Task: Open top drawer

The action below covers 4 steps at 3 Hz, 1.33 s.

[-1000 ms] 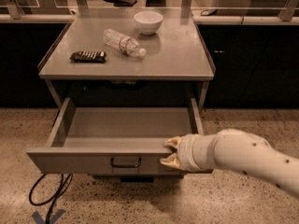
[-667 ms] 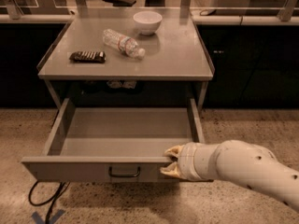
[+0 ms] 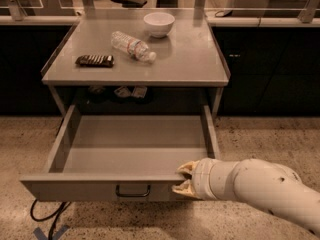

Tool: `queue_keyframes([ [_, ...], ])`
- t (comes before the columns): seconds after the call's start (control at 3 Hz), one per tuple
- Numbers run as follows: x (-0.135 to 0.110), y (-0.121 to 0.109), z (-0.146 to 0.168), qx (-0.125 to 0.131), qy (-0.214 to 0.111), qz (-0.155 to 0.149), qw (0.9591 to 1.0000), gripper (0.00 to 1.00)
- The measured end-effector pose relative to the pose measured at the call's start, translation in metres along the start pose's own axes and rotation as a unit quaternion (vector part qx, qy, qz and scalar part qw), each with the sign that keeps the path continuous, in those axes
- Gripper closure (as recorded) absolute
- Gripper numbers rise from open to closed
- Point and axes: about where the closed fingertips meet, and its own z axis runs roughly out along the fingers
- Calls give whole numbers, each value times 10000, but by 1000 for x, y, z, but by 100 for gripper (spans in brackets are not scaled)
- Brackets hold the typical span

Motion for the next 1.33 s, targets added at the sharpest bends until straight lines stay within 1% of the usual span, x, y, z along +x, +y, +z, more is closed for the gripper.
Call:
queue_keyframes([
  [0.33, -1, 1, -2, 2, 1, -1, 10000, 100],
  [0.67, 0, 25, -15, 169, 58, -42, 9998, 100],
  [1.0, -6, 66, -28, 440, 186, -271, 9985, 100],
  [1.33, -7, 66, -32, 440, 186, -271, 9985, 82],
])
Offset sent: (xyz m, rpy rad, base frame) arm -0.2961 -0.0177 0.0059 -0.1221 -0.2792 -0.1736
